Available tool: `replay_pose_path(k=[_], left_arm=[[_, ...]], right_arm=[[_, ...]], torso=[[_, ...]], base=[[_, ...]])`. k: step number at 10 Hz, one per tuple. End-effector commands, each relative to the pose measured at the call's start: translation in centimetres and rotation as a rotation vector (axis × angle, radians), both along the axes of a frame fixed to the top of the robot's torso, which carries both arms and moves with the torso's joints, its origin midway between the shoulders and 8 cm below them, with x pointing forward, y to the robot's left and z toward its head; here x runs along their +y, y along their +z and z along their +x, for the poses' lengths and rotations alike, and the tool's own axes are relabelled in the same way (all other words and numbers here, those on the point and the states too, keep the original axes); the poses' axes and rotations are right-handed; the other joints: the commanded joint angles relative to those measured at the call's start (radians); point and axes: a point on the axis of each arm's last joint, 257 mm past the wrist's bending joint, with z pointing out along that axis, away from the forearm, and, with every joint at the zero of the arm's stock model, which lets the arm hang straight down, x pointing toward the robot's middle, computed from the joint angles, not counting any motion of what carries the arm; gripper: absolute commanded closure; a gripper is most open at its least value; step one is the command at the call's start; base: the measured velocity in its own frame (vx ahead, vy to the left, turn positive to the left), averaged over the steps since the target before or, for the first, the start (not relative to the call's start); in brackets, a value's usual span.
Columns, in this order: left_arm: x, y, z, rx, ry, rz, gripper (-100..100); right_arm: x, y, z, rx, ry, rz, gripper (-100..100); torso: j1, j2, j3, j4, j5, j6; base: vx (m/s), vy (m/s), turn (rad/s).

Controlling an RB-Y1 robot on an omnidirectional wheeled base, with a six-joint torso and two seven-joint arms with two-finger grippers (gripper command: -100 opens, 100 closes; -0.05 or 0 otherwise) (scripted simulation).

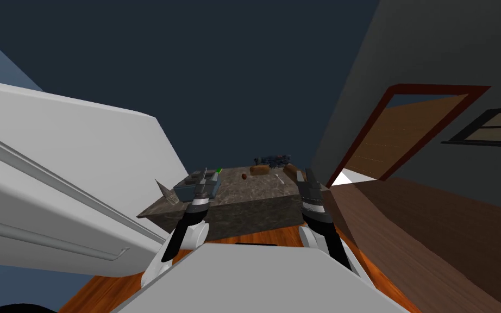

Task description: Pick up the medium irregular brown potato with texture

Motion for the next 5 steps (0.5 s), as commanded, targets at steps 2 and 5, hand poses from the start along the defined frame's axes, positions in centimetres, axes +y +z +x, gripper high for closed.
replay_pose_path(k=[2, 5], left_arm=[[-0.9, -0.3, 1.0, 0.011, -0.076, -0.005, -100], [-2.1, -1.0, 2.3, 0.036, -0.177, -0.023, -100]], right_arm=[[0.0, 0.0, 0.0, 0.000, 0.000, 0.000, 0], [0.0, 0.0, 0.0, 0.000, 0.000, 0.000, 0]], torso=[[0.000, -0.001, 0.000, 0.000, 0.000, 0.000], [0.002, 0.000, 0.000, 0.000, 0.000, 0.000]], base=[[-0.069, 0.008, -0.050], [-0.089, 0.019, -0.095]])
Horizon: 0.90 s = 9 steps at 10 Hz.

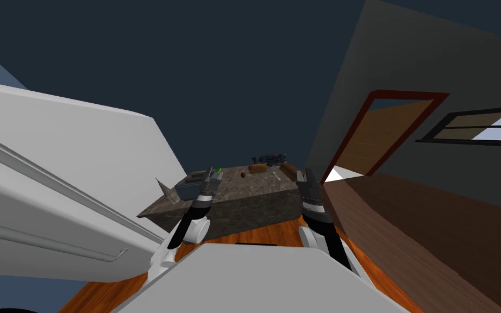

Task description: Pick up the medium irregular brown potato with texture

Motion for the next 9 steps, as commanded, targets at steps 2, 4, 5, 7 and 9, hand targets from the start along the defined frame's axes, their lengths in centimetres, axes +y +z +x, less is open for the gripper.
replay_pose_path(k=[2, 4, 5, 7, 9], left_arm=[[-0.7, -0.7, 0.9, 0.029, -0.077, -0.010, -100], [-1.2, -1.4, 1.6, 0.055, -0.127, -0.010, -100], [-1.2, -1.4, 1.6, 0.057, -0.130, 0.002, -100], [-1.6, -2.2, 2.3, 0.088, -0.176, 0.001, -100], [-1.8, -3.1, 3.1, 0.123, -0.218, 0.001, -100]], right_arm=[[0.0, 0.0, 0.0, 0.000, 0.000, 0.000, 0], [0.0, 0.0, 0.0, 0.000, 0.000, 0.000, 0], [0.0, 0.0, 0.0, 0.000, 0.000, 0.000, 0], [0.0, 0.0, 0.0, 0.000, 0.000, 0.000, 0], [0.0, 0.0, 0.0, 0.000, 0.000, 0.000, 0]], torso=[[0.000, -0.001, -0.001, 0.000, 0.000, 0.000], [0.000, -0.002, -0.001, 0.000, 0.000, 0.000], [0.000, -0.001, -0.001, 0.000, 0.000, 0.000], [0.000, -0.002, -0.001, 0.000, 0.000, 0.000], [0.001, -0.002, -0.001, 0.000, 0.000, 0.000]], base=[[-0.062, 0.013, -0.088], [-0.065, 0.013, -0.104], [-0.059, 0.018, -0.066], [-0.058, 0.021, -0.104], [-0.048, 0.023, -0.144]])
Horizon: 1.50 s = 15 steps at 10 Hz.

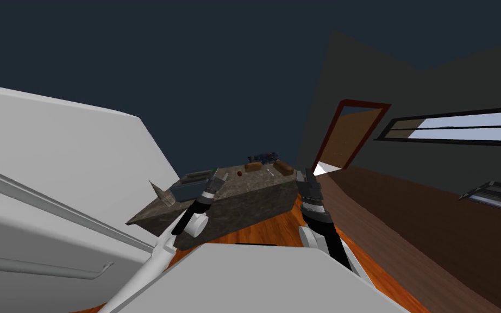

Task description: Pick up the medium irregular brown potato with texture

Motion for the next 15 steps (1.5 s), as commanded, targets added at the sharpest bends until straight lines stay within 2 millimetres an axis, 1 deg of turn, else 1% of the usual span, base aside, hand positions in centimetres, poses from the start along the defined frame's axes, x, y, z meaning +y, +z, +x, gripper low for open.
replay_pose_path(k=[1, 2, 3, 4, 5, 6, 7, 8, 9, 10, 11, 12, 13, 14, 15], left_arm=[[-0.2, -1.3, 0.8, 0.045, -0.043, -0.007, -100], [-0.1, -1.3, 0.8, 0.047, -0.046, 0.008, -100], [-0.1, -2.5, 1.5, 0.090, -0.076, -0.005, -100], [0.0, -2.5, 1.5, 0.092, -0.079, 0.014, -100], [0.1, -3.8, 2.1, 0.139, -0.106, 0.004, -100], [0.2, -3.8, 2.1, 0.141, -0.108, 0.022, -100], [0.5, -5.2, 2.7, 0.192, -0.129, 0.015, -100], [0.7, -5.2, 2.7, 0.194, -0.130, 0.033, -100], [1.1, -6.7, 3.2, 0.248, -0.145, 0.023, -100], [1.4, -6.7, 3.2, 0.250, -0.146, 0.044, -100], [2.1, -8.3, 3.6, 0.307, -0.155, 0.039, -100], [2.3, -8.3, 3.6, 0.309, -0.155, 0.058, -100], [3.1, -9.9, 3.9, 0.367, -0.159, 0.051, -100], [3.5, -9.9, 3.9, 0.369, -0.158, 0.074, -100], [4.6, -11.6, 4.1, 0.429, -0.155, 0.071, -100]], right_arm=[[0.0, 0.0, 0.0, 0.000, 0.000, 0.000, 0], [0.0, 0.0, 0.0, 0.000, 0.000, 0.000, 0], [0.0, 0.0, 0.0, 0.000, 0.000, 0.000, 0], [0.0, 0.0, 0.0, 0.000, 0.000, 0.000, 0], [0.0, 0.0, 0.0, 0.000, 0.000, 0.000, 0], [0.0, 0.0, 0.0, 0.000, 0.000, 0.000, 0], [0.0, 0.0, 0.0, 0.000, 0.000, 0.000, 0], [0.0, 0.0, 0.0, 0.000, 0.000, 0.000, 0], [0.0, 0.0, 0.0, 0.000, 0.000, 0.000, 0], [0.0, 0.0, 0.0, 0.000, 0.000, 0.000, 0], [0.0, 0.0, 0.0, 0.000, 0.000, 0.000, 0], [0.0, 0.0, 0.0, 0.000, 0.000, 0.000, 0], [0.0, 0.0, 0.0, 0.000, 0.000, 0.000, 0], [0.0, 0.0, 0.0, 0.000, 0.000, 0.000, 0], [0.0, 0.0, 0.0, 0.000, 0.000, 0.000, 0]], torso=[[0.000, 0.000, 0.000, 0.000, 0.000, 0.000], [0.000, 0.000, 0.000, 0.000, 0.000, 0.001], [0.000, 0.000, 0.000, 0.000, 0.000, 0.000], [0.000, 0.000, 0.000, 0.000, 0.000, 0.001], [0.000, -0.001, 0.000, 0.000, 0.000, 0.000], [0.001, -0.001, -0.001, 0.000, 0.000, 0.001], [0.000, -0.001, -0.001, 0.000, 0.000, 0.000], [0.000, -0.001, -0.001, 0.000, 0.000, 0.001], [0.000, -0.001, -0.001, 0.000, 0.000, 0.000], [0.001, -0.001, -0.001, 0.000, 0.000, 0.000], [0.001, -0.002, -0.001, 0.000, 0.000, 0.000], [0.001, -0.002, -0.001, -0.001, 0.000, 0.000], [0.001, -0.002, -0.001, -0.001, 0.000, 0.000], [0.001, -0.003, -0.001, -0.001, 0.000, 0.000], [0.001, -0.003, -0.001, -0.001, 0.000, -0.001]], base=[[-0.053, 0.023, -0.176], [-0.044, 0.020, -0.101], [-0.050, 0.023, -0.219], [-0.037, 0.024, -0.105], [-0.032, 0.027, -0.216], [-0.034, 0.024, -0.119], [-0.033, 0.024, -0.253], [-0.026, 0.026, -0.120], [-0.029, 0.032, -0.228], [-0.024, 0.029, -0.151], [-0.021, 0.028, -0.204], [-0.017, 0.028, -0.156], [-0.017, 0.029, -0.280], [-0.013, 0.031, -0.189], [-0.008, 0.037, -0.324]])
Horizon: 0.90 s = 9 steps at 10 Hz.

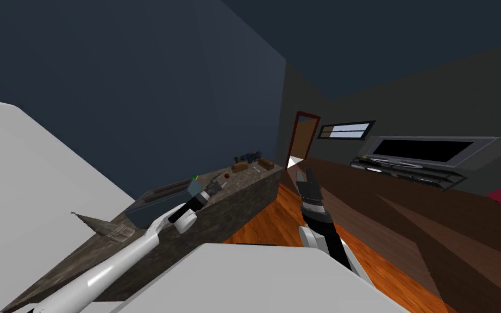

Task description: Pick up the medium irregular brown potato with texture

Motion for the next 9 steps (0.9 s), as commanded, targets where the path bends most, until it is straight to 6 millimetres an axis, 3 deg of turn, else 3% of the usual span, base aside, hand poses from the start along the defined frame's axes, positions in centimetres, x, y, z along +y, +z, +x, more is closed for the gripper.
replay_pose_path(k=[1, 2, 3, 4, 5, 6, 7, 8, 9], left_arm=[[1.0, -0.8, 0.2, 0.033, 0.001, 0.022, -100], [2.2, -2.5, 0.3, 0.093, 0.010, 0.026, -100], [2.6, -2.4, 0.3, 0.093, 0.008, 0.047, -100], [4.1, -4.1, 0.2, 0.154, 0.022, 0.054, -100], [4.5, -4.0, 0.2, 0.154, 0.021, 0.073, -100], [6.1, -5.7, -0.1, 0.214, 0.039, 0.081, -100], [6.5, -5.5, -0.1, 0.215, 0.039, 0.100, -100], [8.4, -7.1, -0.5, 0.274, 0.061, 0.113, -100], [8.7, -7.0, -0.5, 0.274, 0.061, 0.129, -100]], right_arm=[[0.0, 0.0, 0.0, 0.000, 0.000, 0.000, 0], [0.0, 0.0, 0.0, 0.000, 0.000, 0.000, 0], [0.0, 0.0, 0.0, 0.000, 0.000, 0.000, 0], [0.0, 0.0, 0.0, 0.000, 0.000, 0.000, 0], [0.0, 0.0, 0.0, 0.000, 0.000, 0.000, 0], [0.0, 0.0, 0.0, 0.000, 0.000, 0.000, 0], [0.0, 0.0, 0.0, 0.000, 0.000, 0.000, 0], [0.0, 0.0, 0.0, 0.000, 0.000, 0.000, 0], [0.0, 0.0, 0.0, 0.000, 0.000, 0.000, 0]], torso=[[0.000, 0.000, 0.000, 0.000, 0.000, 0.000], [0.000, 0.000, 0.000, 0.000, 0.000, -0.001], [0.000, 0.000, 0.000, 0.000, 0.000, 0.000], [0.000, 0.000, 0.000, 0.000, 0.000, -0.001], [0.000, -0.001, 0.000, 0.000, 0.000, 0.000], [0.000, -0.001, 0.000, 0.000, 0.000, -0.002], [0.001, -0.001, -0.001, 0.000, 0.000, 0.000], [0.000, -0.001, 0.000, 0.000, 0.000, -0.002], [0.001, -0.001, -0.001, 0.000, 0.000, -0.001]], base=[[-0.007, 0.037, -0.131], [-0.005, 0.041, -0.271], [-0.008, 0.041, -0.180], [-0.004, 0.039, -0.348], [-0.002, 0.043, -0.140], [-0.004, 0.040, -0.307], [-0.001, 0.041, -0.162], [0.003, 0.042, -0.280], [0.003, 0.046, -0.174]])
